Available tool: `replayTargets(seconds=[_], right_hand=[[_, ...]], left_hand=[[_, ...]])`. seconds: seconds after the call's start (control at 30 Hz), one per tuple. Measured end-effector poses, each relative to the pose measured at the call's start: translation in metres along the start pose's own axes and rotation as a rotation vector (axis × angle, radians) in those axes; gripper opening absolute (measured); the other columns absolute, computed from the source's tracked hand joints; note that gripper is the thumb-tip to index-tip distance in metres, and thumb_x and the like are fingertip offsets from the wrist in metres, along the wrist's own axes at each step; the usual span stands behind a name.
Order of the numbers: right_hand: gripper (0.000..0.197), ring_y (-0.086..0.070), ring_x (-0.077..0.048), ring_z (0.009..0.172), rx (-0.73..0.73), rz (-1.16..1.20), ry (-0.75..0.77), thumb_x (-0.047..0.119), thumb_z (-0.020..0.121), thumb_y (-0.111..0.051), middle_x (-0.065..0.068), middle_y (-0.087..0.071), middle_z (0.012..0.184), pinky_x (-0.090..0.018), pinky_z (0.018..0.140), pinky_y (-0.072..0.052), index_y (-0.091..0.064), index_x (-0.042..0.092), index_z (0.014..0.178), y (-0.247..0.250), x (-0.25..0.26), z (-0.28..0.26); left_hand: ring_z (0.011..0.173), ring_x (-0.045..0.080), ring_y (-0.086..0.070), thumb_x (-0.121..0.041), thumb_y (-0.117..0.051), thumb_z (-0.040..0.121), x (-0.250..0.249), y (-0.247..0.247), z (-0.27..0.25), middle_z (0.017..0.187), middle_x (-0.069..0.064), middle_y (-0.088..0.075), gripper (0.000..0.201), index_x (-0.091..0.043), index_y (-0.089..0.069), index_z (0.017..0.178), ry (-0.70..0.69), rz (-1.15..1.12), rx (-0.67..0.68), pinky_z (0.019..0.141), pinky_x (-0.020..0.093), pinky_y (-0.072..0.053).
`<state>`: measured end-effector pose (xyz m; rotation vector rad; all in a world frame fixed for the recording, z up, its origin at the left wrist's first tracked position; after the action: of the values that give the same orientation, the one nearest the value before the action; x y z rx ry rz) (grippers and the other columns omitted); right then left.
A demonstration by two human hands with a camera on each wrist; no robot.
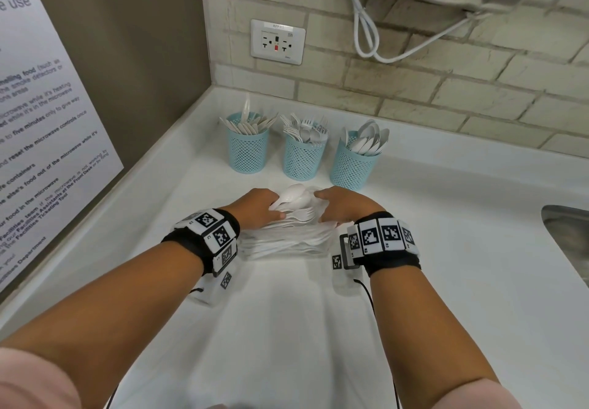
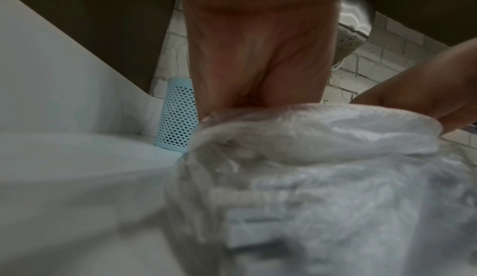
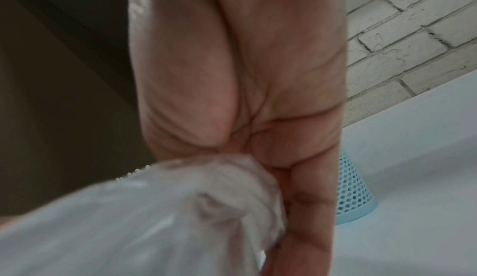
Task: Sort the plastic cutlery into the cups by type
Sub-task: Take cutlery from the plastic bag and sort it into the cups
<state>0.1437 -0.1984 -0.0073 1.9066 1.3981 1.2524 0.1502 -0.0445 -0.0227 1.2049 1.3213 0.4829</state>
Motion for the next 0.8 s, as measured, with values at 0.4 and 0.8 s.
replayTargets(seconds=[0.4, 0.8], right_hand=[[0.038, -0.061, -0.015, 0.090, -0.298, 0.401, 0.241, 0.038, 0.091, -0.058, 0.003, -0.064, 0.098, -0.023, 0.075, -0.049, -0.060, 0.011, 0.118, 0.047, 0.032, -0.010], [0.031, -0.045, -0.007, 0.054, -0.452, 0.954, 0.169, 0.018, 0.083, -0.071, 0.000, -0.053, 0.073, -0.014, 0.044, -0.041, -0.059, 0.008, 0.109, 0.052, 0.018, 0.003]], left_hand=[[0.069, 0.011, -0.064, -0.016, -0.056, 0.093, -0.010, 0.027, -0.001, 0.083, 0.004, -0.067, 0.014, -0.010, -0.059, 0.105, 0.016, -0.821, -0.118, 0.063, 0.015, -0.052], [0.079, 0.015, -0.071, -0.024, -0.046, 0.098, -0.022, 0.021, -0.012, 0.100, 0.008, -0.070, 0.020, -0.016, -0.062, 0.106, 0.095, -1.331, 0.099, 0.065, 0.022, -0.057]])
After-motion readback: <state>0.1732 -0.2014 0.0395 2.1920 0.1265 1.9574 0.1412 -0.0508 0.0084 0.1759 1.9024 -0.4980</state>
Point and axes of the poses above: each hand's wrist, its own z-axis towards the middle knuckle, its own y-axis out of the back of the hand, x = y × z, the point moved 7 cm from there along z, towards the middle knuckle
